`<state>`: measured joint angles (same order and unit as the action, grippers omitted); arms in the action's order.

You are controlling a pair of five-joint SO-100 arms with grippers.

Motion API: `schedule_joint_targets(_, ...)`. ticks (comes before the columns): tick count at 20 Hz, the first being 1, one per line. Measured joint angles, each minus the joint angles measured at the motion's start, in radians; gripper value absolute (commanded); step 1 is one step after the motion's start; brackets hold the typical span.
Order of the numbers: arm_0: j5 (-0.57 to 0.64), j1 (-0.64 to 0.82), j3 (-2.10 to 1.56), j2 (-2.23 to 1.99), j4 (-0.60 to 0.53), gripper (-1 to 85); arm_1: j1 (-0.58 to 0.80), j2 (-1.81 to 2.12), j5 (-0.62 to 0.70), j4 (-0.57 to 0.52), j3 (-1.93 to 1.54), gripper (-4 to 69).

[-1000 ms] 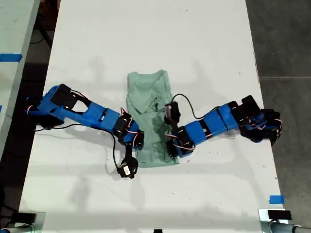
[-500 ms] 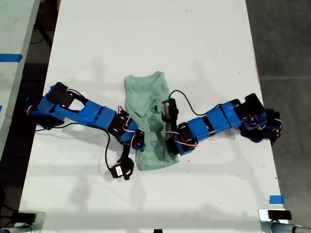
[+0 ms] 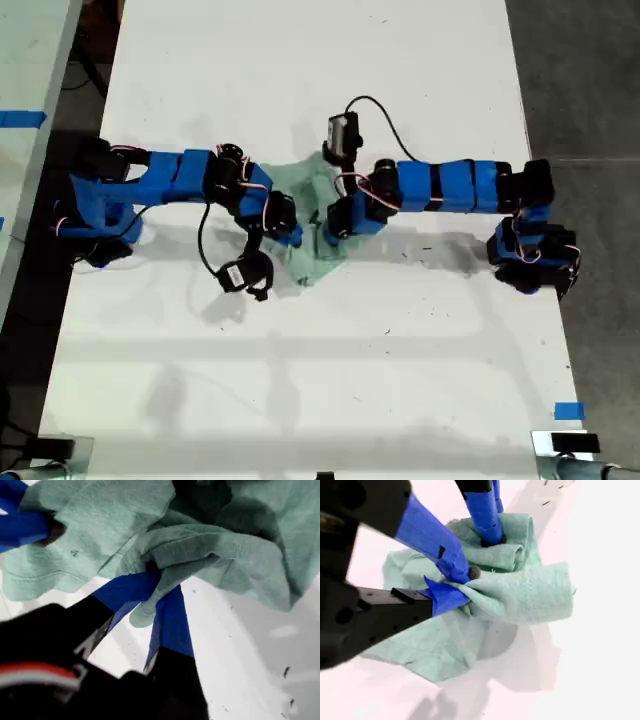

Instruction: Fold t shirt

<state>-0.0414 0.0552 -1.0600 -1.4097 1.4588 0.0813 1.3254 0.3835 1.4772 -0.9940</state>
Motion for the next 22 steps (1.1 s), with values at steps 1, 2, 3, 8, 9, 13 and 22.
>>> schedule_joint_targets(1,0.014,0.041,-0.003,-0.012,0.031,-0.3,0.043,0.000,0.054,-0.012,0.000,1.2)
schedule_joint_targets(2,0.031,0.083,-0.014,-0.026,0.060,-0.3,0.081,0.000,0.097,-0.026,0.000,1.2)
schedule_joint_targets(3,0.046,0.123,-0.028,-0.038,0.084,-0.3,0.118,0.000,0.141,-0.044,0.000,1.2)
schedule_joint_targets(8,0.107,0.285,-0.153,-0.146,0.132,-0.3,0.276,0.000,0.296,-0.121,0.000,1.2)
schedule_joint_targets(9,0.117,0.313,-0.189,-0.172,0.130,-0.3,0.304,0.000,0.319,-0.140,0.000,1.2)
schedule_joint_targets(13,0.166,0.426,-0.388,-0.245,0.057,-0.3,0.387,-0.006,0.403,-0.244,0.000,1.3)
schedule_joint_targets(22,0.186,0.606,-0.661,-0.394,-0.232,6.7,0.489,-0.212,0.459,-0.598,-0.002,1.2)
